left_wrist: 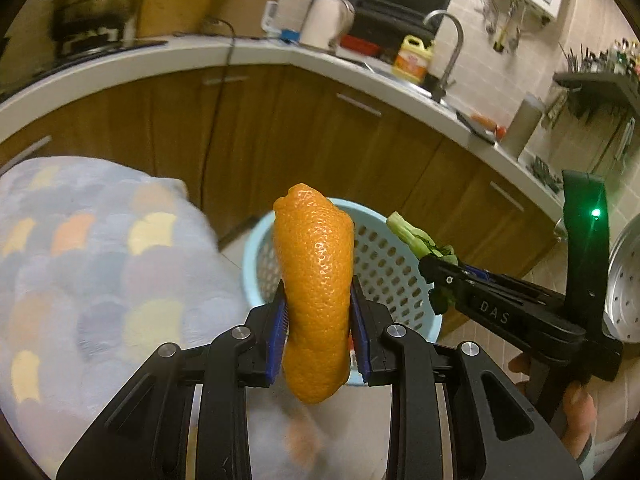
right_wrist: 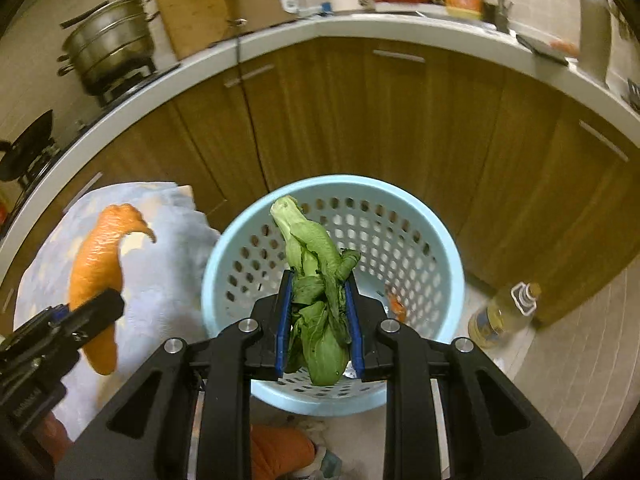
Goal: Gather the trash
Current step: 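Drop the peel and greens into the blue basket with both tools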
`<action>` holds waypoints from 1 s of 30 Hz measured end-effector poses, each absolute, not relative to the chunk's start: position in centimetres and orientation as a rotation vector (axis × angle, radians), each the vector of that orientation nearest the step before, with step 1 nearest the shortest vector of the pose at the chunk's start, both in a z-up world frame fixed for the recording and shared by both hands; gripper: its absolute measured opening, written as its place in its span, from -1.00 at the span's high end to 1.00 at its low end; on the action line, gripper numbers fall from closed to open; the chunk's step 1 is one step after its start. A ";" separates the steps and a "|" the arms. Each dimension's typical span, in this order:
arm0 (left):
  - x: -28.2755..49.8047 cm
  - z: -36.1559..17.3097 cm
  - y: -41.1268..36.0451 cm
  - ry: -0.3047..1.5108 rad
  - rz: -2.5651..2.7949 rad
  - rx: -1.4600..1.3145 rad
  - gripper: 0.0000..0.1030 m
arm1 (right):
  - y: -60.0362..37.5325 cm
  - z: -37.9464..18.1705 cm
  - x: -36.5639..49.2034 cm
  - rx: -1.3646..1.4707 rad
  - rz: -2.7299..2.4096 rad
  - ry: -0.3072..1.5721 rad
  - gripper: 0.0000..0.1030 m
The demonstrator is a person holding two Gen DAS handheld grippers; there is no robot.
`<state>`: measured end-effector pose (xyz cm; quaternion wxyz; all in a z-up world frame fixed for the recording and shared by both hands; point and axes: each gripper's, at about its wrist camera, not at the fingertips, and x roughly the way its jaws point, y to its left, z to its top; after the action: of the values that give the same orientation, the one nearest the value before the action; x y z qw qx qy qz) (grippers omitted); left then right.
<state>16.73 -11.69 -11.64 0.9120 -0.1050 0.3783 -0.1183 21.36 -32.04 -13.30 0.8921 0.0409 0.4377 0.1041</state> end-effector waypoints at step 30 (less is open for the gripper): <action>16.7 -9.9 -11.5 0.704 -0.175 -0.182 -0.25 | -31.3 -11.2 20.3 0.118 0.271 0.845 -0.05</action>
<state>16.68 -11.52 -9.94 0.9309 -0.0888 0.3440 -0.0853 20.30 -31.27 -11.19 0.9015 0.0572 0.4084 0.1310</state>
